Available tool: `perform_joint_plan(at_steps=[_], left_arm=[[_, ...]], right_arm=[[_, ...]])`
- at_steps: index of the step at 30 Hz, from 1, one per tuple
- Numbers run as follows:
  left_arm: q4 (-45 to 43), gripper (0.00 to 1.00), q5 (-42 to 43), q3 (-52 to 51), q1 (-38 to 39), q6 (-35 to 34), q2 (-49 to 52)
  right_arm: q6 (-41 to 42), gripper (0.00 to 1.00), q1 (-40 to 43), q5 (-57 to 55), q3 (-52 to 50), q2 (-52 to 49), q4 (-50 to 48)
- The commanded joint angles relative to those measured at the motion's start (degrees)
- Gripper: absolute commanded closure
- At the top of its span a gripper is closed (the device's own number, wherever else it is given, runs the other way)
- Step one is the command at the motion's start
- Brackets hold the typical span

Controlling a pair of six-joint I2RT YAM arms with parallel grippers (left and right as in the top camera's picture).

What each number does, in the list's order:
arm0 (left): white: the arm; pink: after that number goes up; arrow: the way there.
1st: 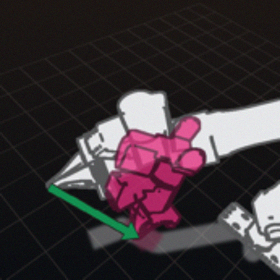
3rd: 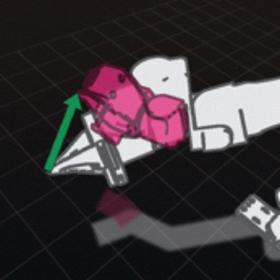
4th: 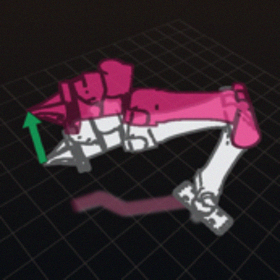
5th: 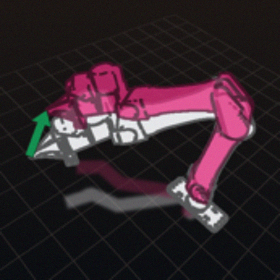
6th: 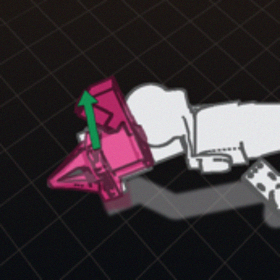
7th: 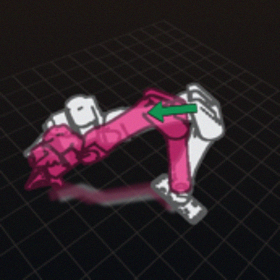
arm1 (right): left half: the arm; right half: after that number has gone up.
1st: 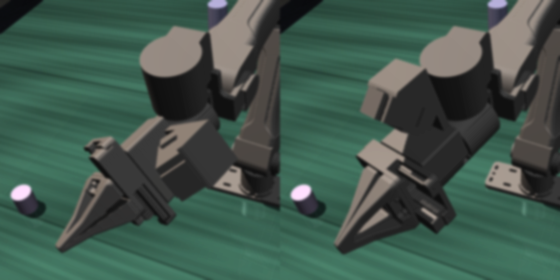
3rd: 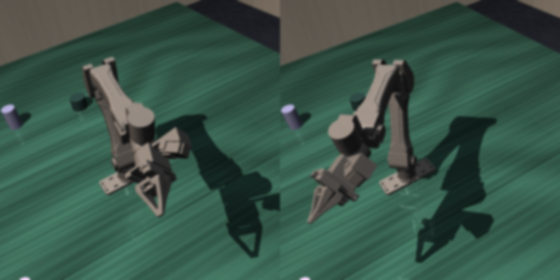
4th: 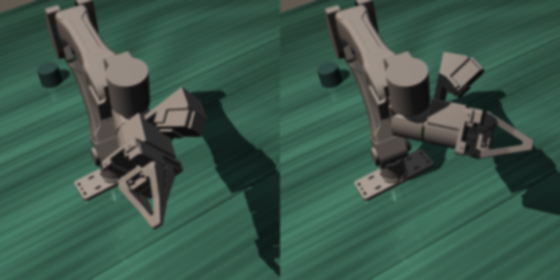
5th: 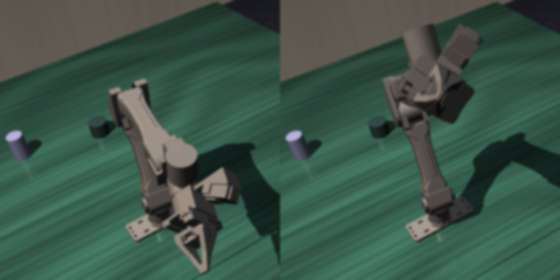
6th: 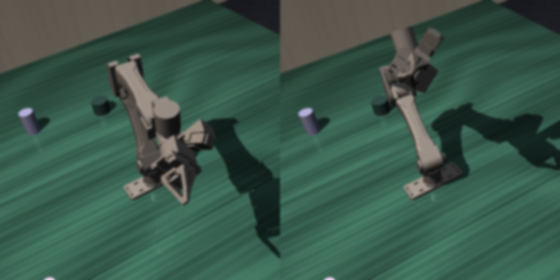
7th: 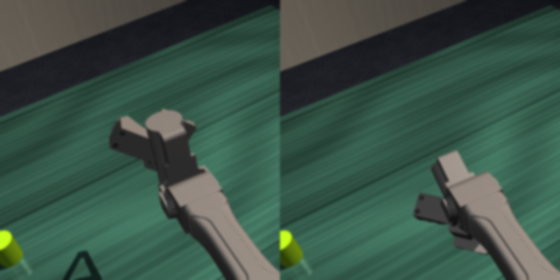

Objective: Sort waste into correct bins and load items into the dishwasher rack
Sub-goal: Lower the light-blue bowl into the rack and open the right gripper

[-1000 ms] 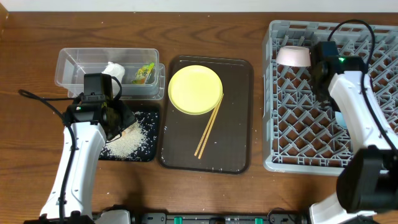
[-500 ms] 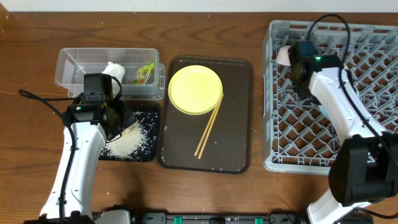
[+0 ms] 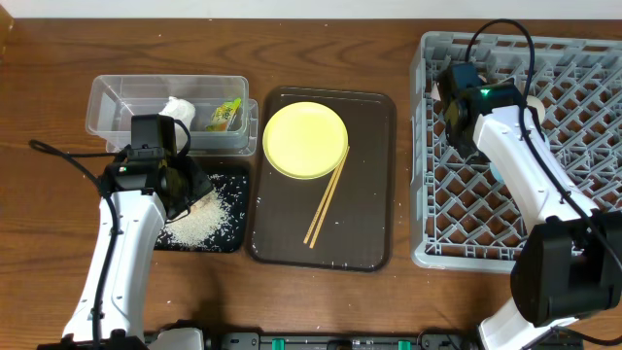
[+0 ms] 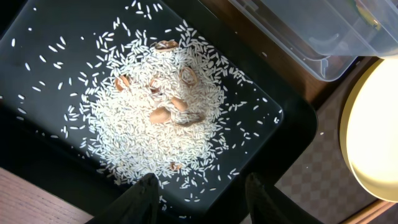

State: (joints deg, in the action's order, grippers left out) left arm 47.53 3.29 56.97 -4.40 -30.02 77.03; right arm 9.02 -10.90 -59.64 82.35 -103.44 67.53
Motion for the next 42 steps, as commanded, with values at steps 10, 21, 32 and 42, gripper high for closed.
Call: perform_joint_plan(at_steps=[10,21,32,42], left_arm=[[0.0,0.51,0.3,0.4,-0.2,-0.3,-0.3],[0.3,0.51,0.3,0.4,-0.2,-0.3,-0.3],[0.1,0.51,0.3,0.4,-0.2,-0.3,-0.3],[0.0,0.51,0.3,0.4,-0.2,-0.3,-0.3]], right_arm=[[1.7,0.99,-3.3,7.0,-1.5,-2.6,3.2],[4.3,0.99,-7.5,7.6,-1.5,-2.6,3.2],[8.8,0.99,-5.5,-9.0,-1.5,-1.4,8.2],[4.6,0.99,-2.2,-13.4,-1.5,-1.2,11.3]])
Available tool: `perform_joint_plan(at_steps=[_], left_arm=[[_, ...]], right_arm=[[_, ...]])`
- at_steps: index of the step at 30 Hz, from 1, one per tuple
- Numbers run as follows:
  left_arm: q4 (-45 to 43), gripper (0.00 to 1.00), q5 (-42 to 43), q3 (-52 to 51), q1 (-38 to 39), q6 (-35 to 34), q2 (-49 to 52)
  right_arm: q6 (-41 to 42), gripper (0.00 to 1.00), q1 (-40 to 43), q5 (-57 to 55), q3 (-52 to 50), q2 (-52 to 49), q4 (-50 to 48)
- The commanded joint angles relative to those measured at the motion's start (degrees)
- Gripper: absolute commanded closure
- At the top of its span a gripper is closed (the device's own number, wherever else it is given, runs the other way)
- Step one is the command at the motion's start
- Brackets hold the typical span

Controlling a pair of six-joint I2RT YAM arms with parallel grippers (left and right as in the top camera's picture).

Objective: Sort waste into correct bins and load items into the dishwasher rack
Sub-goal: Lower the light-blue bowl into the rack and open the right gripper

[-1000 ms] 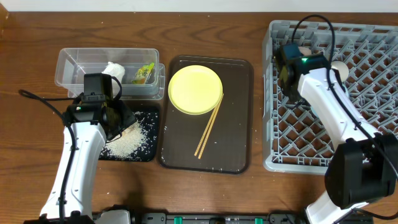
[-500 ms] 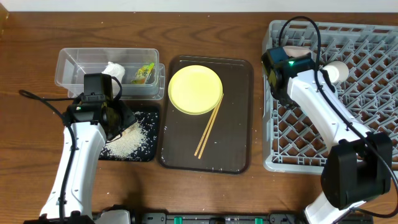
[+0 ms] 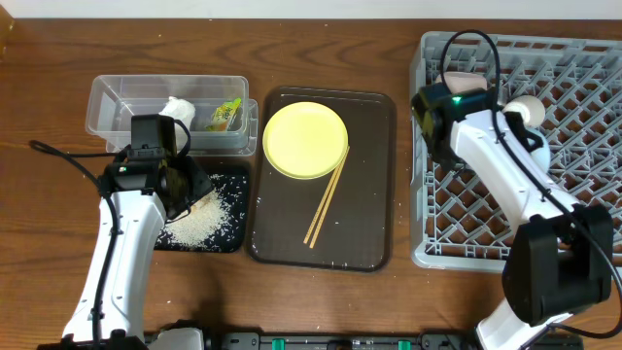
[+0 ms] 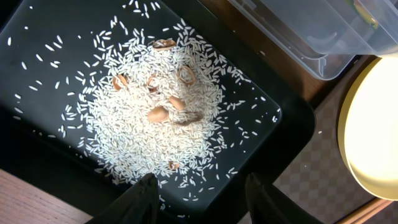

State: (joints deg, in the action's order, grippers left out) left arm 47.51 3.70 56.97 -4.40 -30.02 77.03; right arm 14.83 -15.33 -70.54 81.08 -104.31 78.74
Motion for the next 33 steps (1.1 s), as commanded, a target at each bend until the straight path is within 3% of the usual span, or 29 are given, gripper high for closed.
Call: perform_joint_plan(at_steps=[1,11,33], left_arm=[[0.0,0.51,-0.1,0.4,-0.2,-0.3,-0.3],[0.0,0.51,-0.1,0.4,-0.2,-0.3,-0.3],[0.1,0.51,-0.1,0.3,-0.2,-0.3,-0.3]], right_arm=[[-1.2,1.00,3.1,-2.6,-0.2,-0.3,0.1],[-1.2,0.99,8.7,1.8,-0.3,-0.3,-1.7],[-0.1,0.99,5.9,8.0,-1.0,-0.8,-4.6]])
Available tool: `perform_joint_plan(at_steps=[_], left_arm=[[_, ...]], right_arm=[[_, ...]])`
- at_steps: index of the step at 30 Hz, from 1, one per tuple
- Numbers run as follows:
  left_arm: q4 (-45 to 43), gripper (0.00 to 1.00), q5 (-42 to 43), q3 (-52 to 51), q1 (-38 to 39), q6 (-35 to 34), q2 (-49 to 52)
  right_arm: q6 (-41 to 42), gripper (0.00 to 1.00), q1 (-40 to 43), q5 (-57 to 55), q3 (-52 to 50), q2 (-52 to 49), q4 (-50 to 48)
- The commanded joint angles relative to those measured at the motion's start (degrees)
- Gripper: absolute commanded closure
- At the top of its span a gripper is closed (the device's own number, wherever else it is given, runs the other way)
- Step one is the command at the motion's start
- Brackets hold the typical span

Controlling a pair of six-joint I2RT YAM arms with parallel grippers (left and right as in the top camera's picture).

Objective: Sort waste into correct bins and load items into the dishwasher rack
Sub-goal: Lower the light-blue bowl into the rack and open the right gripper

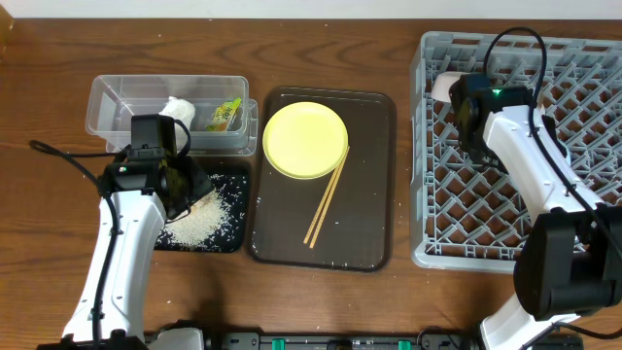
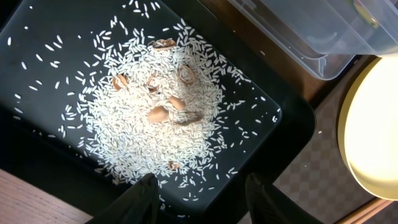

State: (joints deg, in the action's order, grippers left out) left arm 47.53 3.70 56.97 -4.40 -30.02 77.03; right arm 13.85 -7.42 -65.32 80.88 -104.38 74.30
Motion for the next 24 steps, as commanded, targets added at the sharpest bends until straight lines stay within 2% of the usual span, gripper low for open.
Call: perform_joint_plan(at_steps=[1,6,12,24], left_arm=[[0.0,0.51,-0.1,0.3,-0.2,-0.3,-0.3],[0.2,0.51,-0.1,0.3,-0.2,-0.3,-0.3],[0.2,0.51,-0.1,0.3,-0.2,-0.3,-0.3],[0.2,0.51,-0.1,0.3,-0.2,-0.3,-0.3]], right_arm=[[0.9,0.99,-2.5,2.8,-0.8,-0.7,-0.2],[0.9,0.99,-3.4,0.5,-0.8,-0.7,0.0],[2.4,0.99,-3.5,-12.7,-0.8,-0.7,2.9],[2.4,0.99,-3.0,-9.6,-1.5,-0.8,0.9]])
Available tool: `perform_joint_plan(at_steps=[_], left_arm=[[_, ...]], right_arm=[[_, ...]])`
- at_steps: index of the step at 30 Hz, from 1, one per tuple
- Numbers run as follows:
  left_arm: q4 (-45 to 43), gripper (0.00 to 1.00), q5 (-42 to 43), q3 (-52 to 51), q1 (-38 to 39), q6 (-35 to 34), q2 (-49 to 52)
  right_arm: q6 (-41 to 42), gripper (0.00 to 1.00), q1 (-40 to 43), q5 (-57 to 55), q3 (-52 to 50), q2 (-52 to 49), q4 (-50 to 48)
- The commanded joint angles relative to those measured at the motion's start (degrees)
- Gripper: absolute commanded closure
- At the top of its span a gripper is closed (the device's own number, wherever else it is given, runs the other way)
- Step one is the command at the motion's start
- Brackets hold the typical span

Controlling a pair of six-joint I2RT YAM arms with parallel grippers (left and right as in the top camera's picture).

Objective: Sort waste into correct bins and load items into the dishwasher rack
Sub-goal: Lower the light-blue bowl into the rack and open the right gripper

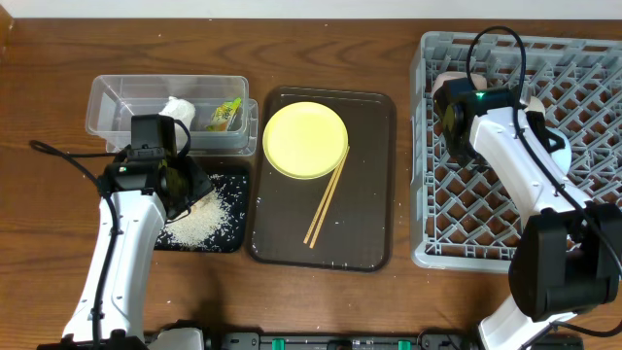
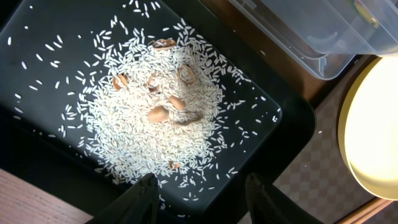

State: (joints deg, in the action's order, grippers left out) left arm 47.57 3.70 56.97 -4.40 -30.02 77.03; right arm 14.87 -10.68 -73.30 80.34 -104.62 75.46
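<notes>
A yellow plate (image 1: 305, 140) and a pair of chopsticks (image 1: 327, 196) lie on the brown tray (image 1: 369, 243). Rice mixed with nut shells (image 2: 155, 112) is heaped on a black tray (image 2: 37, 37). My left gripper (image 2: 202, 194) hovers open over that tray's near edge, nothing between its fingers. My right gripper (image 1: 465, 107) is over the upper left of the grey dishwasher rack (image 1: 583, 194); its fingers are hidden under the wrist. A pale cup (image 1: 447, 81) shows in the rack just beside it.
Two clear plastic bins (image 1: 126, 97) stand behind the black tray, holding a crumpled white paper (image 1: 178, 109) and a green-yellow wrapper (image 1: 226, 116). A white rounded item (image 1: 535, 99) sits in the rack to the right of my wrist. Cables trail from both arms.
My right wrist has shifted a little to the left over the rack's upper left part. The left arm, rice, plate and chopsticks are unchanged.
My right wrist was over the rack's upper left, then at the rack's left edge with a pale cup showing behind it, then farther right, and now slightly left again. My left gripper stayed open over the rice tray throughout.
</notes>
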Motion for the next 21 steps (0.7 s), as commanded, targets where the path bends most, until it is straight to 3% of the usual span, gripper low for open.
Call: perform_joint_plan(at_steps=[1,14,21], left_arm=[[0.2,0.51,-0.1,0.3,-0.2,-0.3,-0.3],[0.3,0.51,-0.1,0.3,-0.2,-0.3,-0.3],[0.7,0.51,0.0,0.3,-0.2,-0.3,-0.3]], right_arm=[[1.4,0.99,0.2,-1.7,-1.4,-0.5,-0.5],[1.4,0.99,-1.5,0.8,-7.8,-0.5,-7.2],[1.4,0.91,-6.7,3.7,-7.8,-0.5,-10.4]])
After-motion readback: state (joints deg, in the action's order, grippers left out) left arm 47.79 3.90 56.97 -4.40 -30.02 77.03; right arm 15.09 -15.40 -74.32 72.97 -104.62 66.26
